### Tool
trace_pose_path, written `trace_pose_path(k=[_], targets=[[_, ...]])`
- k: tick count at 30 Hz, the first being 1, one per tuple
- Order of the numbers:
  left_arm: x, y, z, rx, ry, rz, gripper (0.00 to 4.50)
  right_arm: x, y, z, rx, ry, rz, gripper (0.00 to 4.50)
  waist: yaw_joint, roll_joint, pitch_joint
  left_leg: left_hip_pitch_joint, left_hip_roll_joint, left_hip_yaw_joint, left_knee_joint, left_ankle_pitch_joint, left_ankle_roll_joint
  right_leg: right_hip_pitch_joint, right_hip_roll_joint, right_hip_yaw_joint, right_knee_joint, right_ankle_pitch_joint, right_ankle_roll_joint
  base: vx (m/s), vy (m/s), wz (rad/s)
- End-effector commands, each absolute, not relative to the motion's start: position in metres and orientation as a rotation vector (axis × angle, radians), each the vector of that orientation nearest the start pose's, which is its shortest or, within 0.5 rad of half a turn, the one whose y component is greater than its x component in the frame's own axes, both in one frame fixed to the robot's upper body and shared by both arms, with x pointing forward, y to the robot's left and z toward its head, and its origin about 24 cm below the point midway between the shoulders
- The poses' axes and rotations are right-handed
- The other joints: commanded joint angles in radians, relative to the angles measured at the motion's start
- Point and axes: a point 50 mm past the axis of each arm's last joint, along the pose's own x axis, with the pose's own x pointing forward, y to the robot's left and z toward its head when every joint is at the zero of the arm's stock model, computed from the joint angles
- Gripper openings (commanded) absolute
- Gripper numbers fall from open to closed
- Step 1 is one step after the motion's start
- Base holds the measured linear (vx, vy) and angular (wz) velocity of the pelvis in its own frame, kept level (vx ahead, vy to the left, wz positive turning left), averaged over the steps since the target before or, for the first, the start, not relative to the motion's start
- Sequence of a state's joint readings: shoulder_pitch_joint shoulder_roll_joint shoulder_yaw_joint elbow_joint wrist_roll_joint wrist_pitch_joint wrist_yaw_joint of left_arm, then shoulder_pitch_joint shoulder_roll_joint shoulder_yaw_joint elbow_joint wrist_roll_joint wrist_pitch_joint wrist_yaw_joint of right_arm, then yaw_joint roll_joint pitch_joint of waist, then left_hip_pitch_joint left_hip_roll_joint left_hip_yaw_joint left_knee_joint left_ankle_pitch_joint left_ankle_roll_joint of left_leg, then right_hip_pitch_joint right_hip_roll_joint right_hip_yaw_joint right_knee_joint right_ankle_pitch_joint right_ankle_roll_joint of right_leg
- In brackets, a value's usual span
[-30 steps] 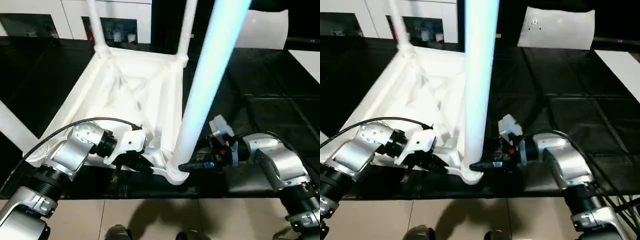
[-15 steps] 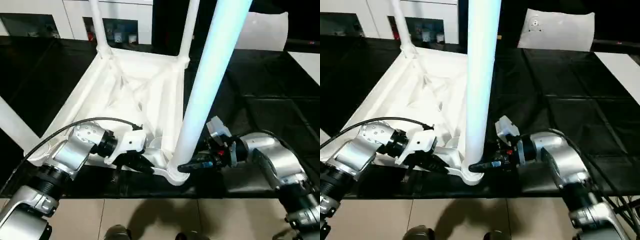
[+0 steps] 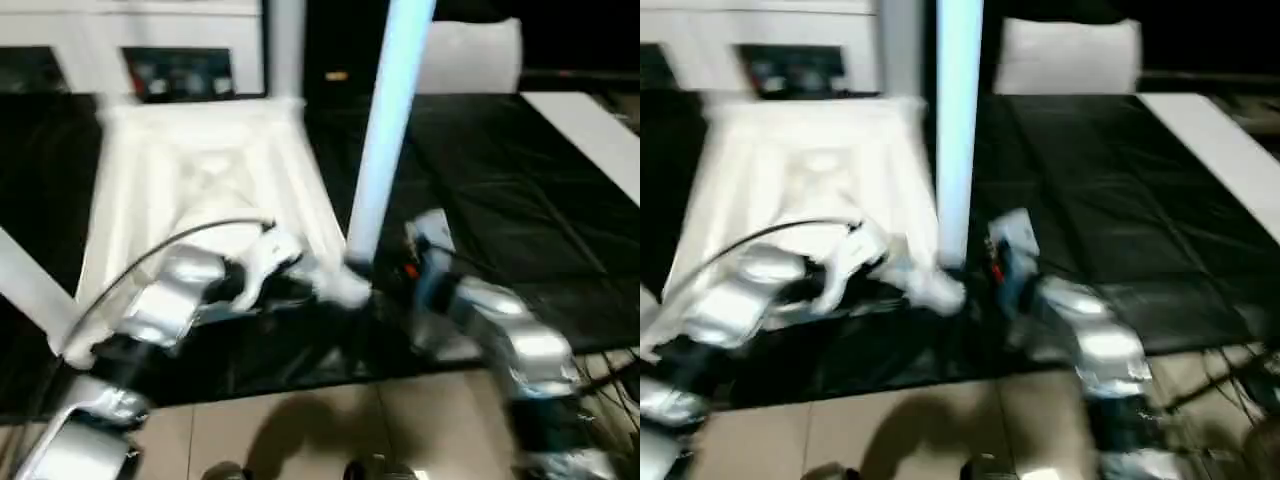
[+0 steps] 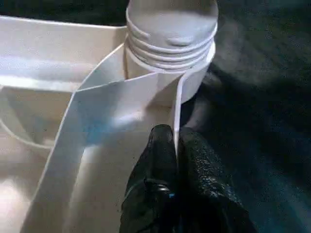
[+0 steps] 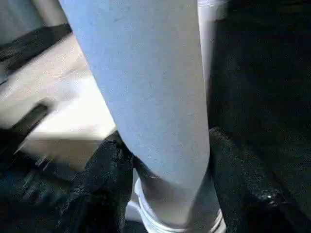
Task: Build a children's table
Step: Rotate leg to tighten
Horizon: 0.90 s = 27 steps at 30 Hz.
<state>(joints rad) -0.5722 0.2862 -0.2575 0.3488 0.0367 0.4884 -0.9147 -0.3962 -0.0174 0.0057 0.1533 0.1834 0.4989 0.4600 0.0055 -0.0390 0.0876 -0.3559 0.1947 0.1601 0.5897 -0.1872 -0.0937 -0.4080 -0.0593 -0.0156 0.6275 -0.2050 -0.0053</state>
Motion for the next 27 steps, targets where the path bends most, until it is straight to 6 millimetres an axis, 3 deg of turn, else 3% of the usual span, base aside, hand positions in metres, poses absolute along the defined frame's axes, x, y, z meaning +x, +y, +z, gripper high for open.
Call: trace_pose_path(k=[1, 4, 5, 6, 8, 11, 13, 15, 16, 21, 23, 27], targets=[[0.323, 0.065, 0.086, 0.267, 0.374, -1.084, 0.00, 0.303, -0.044, 0.056, 0.235, 0.364, 0.698, 2.02, 0.009, 0.005, -0.050, -0.007, 0.014, -0.009, -0.083, -0.252, -0.026, 0.033, -0.060, 0.033, -0.106, -0.443, -0.107, 0.000, 0.000, 0.00], [0.326, 0.053, 0.090, 0.246, 0.350, -1.010, 0.00, 0.311, -0.042, 0.058, 0.250, 0.358, 0.580, 2.02, 0.008, 0.007, -0.056, -0.004, 0.014, -0.001, -0.079, -0.210, -0.012, 0.034, -0.053, 0.036, -0.097, -0.283, -0.147, 0.000, 0.000, 0.00], [0.326, 0.048, 0.091, 0.244, 0.343, -0.996, 0.00, 0.314, -0.041, 0.060, 0.256, 0.338, 0.543, 2.36, 0.010, 0.008, -0.059, -0.003, 0.014, 0.000, -0.077, -0.190, -0.005, 0.037, -0.052, 0.036, -0.094, -0.223, -0.166, 0.000, 0.000, 0.00], [0.325, 0.047, 0.091, 0.245, 0.341, -0.993, 0.00, 0.315, -0.041, 0.061, 0.253, 0.330, 0.532, 2.36, 0.010, 0.007, -0.061, -0.005, 0.013, 0.001, -0.075, -0.169, -0.002, 0.041, -0.052, 0.036, -0.090, -0.181, -0.174, 0.056, -0.008, 0.04], [0.321, 0.046, 0.089, 0.272, 0.341, -1.039, 0.00, 0.316, -0.046, 0.065, 0.250, 0.298, 0.503, 2.70, 0.013, 0.008, -0.068, -0.013, 0.010, 0.001, -0.073, -0.073, 0.025, 0.055, -0.049, 0.032, -0.074, -0.004, -0.197, 0.000, 0.000, 0.00], [0.317, 0.051, 0.086, 0.297, 0.355, -1.073, 0.00, 0.316, -0.056, 0.068, 0.221, 0.243, 0.521, 2.95, 0.016, 0.011, -0.070, -0.011, 0.011, 0.005, -0.069, -0.014, 0.063, 0.059, -0.049, 0.031, -0.065, 0.126, -0.229, 0.000, 0.000, 0.00], [0.315, 0.056, 0.084, 0.307, 0.364, -1.078, 0.00, 0.316, -0.065, 0.069, 0.191, 0.230, 0.540, 3.14, 0.018, 0.011, -0.070, -0.010, 0.013, 0.007, -0.069, -0.008, 0.078, 0.062, -0.049, 0.031, -0.063, 0.161, -0.247, 0.000, 0.000, 0.00], [0.315, 0.065, 0.081, 0.326, 0.368, -1.086, 0.00, 0.314, -0.078, 0.070, 0.129, 0.199, 0.601, 3.27, 0.021, 0.015, -0.070, -0.009, 0.014, 0.007, -0.067, -0.006, 0.087, 0.064, -0.049, 0.030, -0.060, 0.181, -0.258, 0.000, 0.000, 0.00], [0.315, 0.078, 0.079, 0.354, 0.367, -1.108, 0.00, 0.310, -0.095, 0.073, 0.101, 0.179, 0.683, 3.40, 0.022, 0.011, -0.068, -0.009, 0.014, 0.009, -0.067, -0.019, 0.095, 0.066, -0.049, 0.030, -0.063, 0.174, -0.261, 0.000, 0.000, 0.00], [0.312, 0.094, 0.080, 0.403, 0.352, -1.190, 0.00, 0.305, -0.116, 0.075, 0.040, 0.175, 0.803, 3.69, 0.035, 0.012, -0.064, -0.003, 0.021, 0.012, -0.068, -0.078, 0.098, 0.061, -0.054, 0.032, -0.070, 0.078, -0.267, 0.000, 0.000, 0.00], [0.305, 0.106, 0.080, 0.445, 0.356, -1.325, 0.00, 0.301, -0.132, 0.077, -0.034, 0.183, 0.924, 3.69, 0.038, 0.014, -0.062, 0.001, 0.025, 0.012, -0.070, -0.111, 0.087, 0.056, -0.057, 0.033, -0.076, 0.001, -0.262, 0.000, 0.000, 0.00], [0.301, 0.117, 0.079, 0.478, 0.371, -1.409, 0.00, 0.294, -0.140, 0.081, -0.079, 0.178, 1.085, 3.69, 0.052, 0.017, -0.062, 0.004, 0.027, 0.015, -0.069, -0.112, 0.085, 0.050, -0.056, 0.032, -0.072, -0.004, -0.263, 0.000, 0.000, 0.00]])
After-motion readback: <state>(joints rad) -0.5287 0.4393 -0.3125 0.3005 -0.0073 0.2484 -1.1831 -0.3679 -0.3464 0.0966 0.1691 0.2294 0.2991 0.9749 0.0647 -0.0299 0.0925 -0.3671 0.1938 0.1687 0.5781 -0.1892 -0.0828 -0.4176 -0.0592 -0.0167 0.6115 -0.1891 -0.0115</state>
